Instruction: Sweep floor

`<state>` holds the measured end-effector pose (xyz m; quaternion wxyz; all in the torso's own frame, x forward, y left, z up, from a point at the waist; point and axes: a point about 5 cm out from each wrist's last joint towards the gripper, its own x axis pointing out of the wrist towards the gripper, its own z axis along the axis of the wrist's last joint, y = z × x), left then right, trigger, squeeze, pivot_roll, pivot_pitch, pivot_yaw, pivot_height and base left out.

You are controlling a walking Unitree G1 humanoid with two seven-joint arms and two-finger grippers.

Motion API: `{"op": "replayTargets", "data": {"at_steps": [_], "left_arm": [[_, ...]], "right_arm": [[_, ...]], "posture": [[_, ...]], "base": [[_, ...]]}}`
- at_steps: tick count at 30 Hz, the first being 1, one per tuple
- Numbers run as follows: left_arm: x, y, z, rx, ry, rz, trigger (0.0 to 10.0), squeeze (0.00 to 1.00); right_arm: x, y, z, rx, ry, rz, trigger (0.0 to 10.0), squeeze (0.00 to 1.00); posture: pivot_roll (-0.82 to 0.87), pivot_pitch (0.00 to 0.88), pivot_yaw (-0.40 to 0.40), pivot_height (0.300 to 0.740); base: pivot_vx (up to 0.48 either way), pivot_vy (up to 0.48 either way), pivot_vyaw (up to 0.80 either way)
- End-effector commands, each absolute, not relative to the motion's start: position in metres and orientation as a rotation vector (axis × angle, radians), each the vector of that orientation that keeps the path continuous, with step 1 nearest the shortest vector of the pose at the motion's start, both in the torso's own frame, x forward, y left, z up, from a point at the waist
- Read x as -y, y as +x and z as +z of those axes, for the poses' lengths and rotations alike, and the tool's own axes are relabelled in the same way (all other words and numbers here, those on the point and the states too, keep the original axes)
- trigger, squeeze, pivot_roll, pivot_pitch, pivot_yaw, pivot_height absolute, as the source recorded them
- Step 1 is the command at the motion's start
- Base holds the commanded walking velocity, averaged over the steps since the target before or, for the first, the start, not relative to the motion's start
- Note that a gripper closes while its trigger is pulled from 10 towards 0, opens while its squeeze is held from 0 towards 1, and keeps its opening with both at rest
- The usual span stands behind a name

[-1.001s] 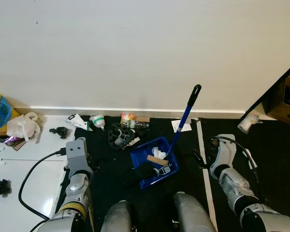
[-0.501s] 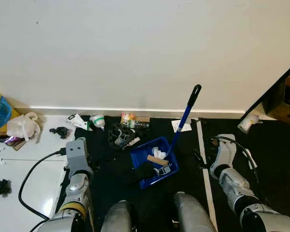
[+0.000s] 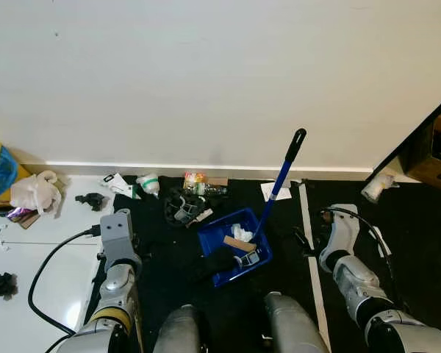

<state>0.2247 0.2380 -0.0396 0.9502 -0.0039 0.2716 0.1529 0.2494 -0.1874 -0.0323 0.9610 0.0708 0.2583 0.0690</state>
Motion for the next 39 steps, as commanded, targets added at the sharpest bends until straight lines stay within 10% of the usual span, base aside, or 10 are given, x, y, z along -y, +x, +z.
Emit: {"op": "replayTargets", "data": {"at_steps": [1,39], "left_arm": [[-0.2316,0.2165,-0.0478,-0.588,-0.063,0.318,10.0,0.0],[-0.2305,0.2166,-0.0484,-0.596,-0.051,0.311,10.0,0.0]], "right_arm": [[0.1907,0.2467,-0.0344,-0.538,0.152,0.121,10.0,0.0],[0.1913,0.2463,-0.0351,-0.547,0.143,0.121,10.0,0.0]], "posture": [[0.01,0.108,-0.044,0.74],[0.02,0.081,-0.044,0.74]], "base": [[0.0,0.0,0.0],[0.0,0.0,0.0]]}}
